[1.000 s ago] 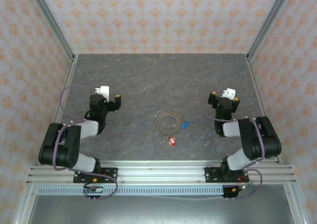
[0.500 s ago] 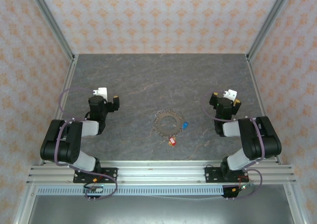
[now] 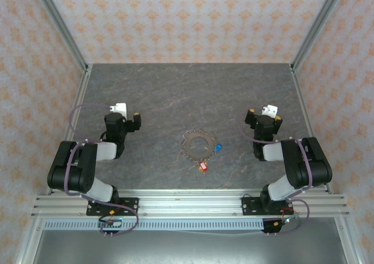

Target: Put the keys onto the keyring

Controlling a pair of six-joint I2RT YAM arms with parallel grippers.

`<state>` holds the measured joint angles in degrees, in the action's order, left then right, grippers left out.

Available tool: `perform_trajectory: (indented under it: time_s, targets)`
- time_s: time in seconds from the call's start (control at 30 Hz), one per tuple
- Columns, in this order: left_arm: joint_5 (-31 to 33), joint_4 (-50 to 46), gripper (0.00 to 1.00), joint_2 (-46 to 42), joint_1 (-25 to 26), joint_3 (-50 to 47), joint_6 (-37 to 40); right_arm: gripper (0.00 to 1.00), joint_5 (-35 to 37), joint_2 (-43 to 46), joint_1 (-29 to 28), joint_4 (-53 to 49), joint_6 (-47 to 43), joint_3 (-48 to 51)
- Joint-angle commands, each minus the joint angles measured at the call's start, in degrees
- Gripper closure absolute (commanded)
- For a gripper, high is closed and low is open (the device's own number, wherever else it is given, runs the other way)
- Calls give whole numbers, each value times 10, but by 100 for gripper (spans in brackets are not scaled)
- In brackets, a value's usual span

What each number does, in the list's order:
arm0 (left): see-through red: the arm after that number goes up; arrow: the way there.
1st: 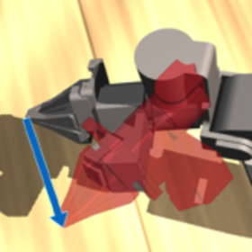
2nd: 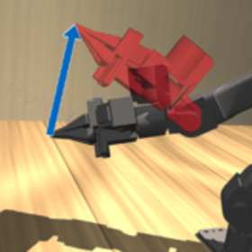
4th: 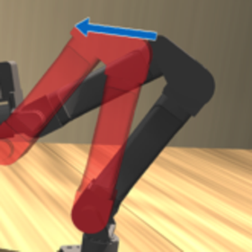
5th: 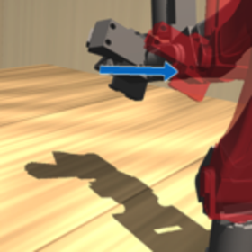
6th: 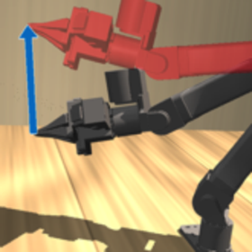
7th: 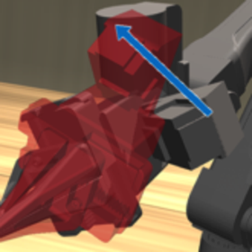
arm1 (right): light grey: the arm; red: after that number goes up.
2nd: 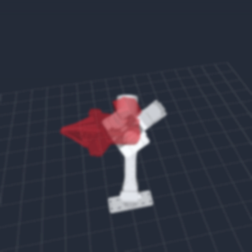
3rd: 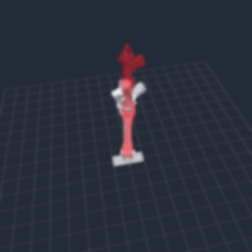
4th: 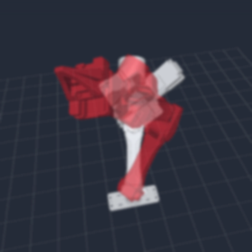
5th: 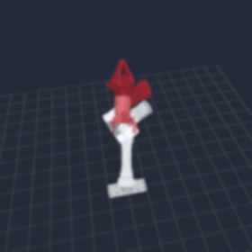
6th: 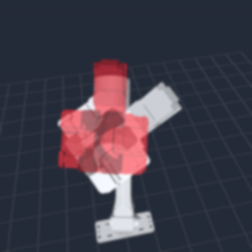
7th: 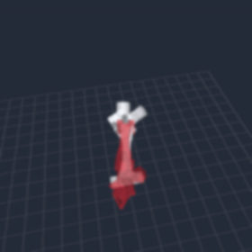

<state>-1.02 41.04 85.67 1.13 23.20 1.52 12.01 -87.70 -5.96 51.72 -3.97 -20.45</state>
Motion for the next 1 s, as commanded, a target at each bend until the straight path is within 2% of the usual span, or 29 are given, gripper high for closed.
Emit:
perform_trajectory:
  time_s: [0.0,0.23,0.97]
  targets:
    - [15,14,0,0,3,12,-4,1,-5,4,1,21,-7,11]
    - [15,13,0,0,3,12,-4,1,-32,6,1,39,-19,22]
    - [15,13,0,0,3,12,-3,1,-29,5,2,14,-12,7]
